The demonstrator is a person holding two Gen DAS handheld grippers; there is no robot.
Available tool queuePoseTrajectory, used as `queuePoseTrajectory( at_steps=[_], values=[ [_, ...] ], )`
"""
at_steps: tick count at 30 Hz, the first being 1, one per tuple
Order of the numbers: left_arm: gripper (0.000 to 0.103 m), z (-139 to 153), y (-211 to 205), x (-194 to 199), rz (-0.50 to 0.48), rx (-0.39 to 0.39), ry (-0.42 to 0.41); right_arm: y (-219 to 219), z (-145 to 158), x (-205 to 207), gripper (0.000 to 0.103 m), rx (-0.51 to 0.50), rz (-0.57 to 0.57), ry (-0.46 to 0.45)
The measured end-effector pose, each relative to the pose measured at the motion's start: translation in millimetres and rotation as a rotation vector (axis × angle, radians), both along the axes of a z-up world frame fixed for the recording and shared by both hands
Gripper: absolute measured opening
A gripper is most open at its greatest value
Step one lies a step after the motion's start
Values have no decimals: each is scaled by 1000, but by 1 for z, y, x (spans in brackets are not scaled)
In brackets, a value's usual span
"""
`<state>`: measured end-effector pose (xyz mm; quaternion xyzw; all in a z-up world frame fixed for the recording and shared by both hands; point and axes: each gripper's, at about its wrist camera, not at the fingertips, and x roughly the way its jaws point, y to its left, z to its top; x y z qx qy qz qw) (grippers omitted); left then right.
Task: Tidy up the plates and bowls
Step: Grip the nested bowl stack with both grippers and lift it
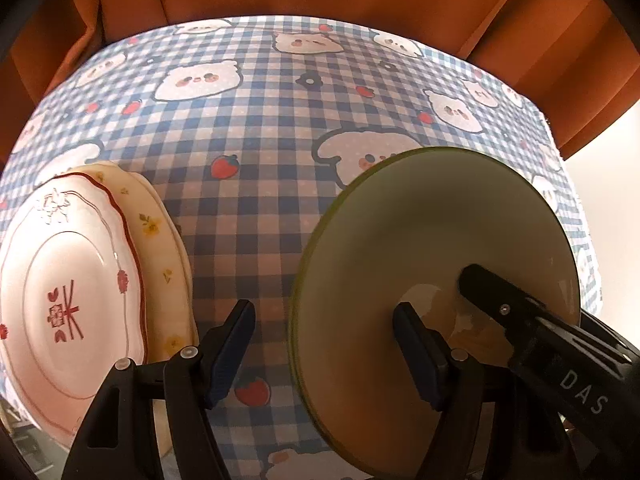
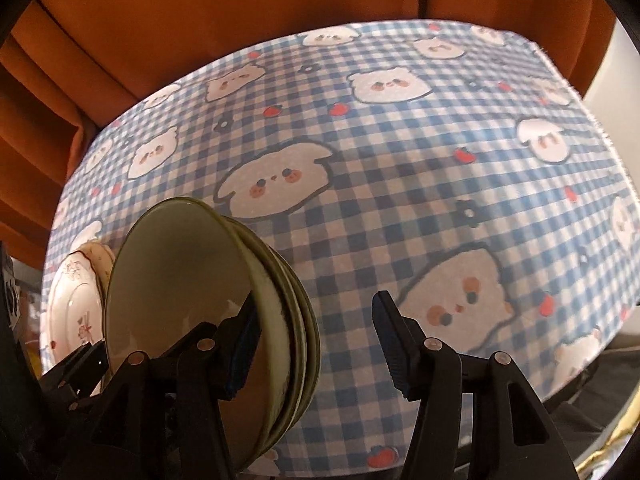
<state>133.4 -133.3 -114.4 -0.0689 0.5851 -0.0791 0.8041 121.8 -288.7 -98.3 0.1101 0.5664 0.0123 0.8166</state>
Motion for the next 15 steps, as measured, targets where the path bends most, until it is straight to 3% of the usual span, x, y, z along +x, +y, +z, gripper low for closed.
queuePoseTrajectory(
  at_steps=[5, 9, 12, 15],
  values=[
    [73, 0, -3, -2, 34, 36, -19, -6, -11, 5, 58, 106, 41, 15],
    [73, 0, -1, -6, 77, 35, -25, -12, -22, 8, 50, 240, 41, 65],
    [68, 1, -4, -7, 85, 41, -32, -10, -21, 10, 38, 260, 81, 60],
    [60, 4, -8, -9, 84, 46, -38, -7, -19, 12, 36, 260, 115, 59]
  ],
)
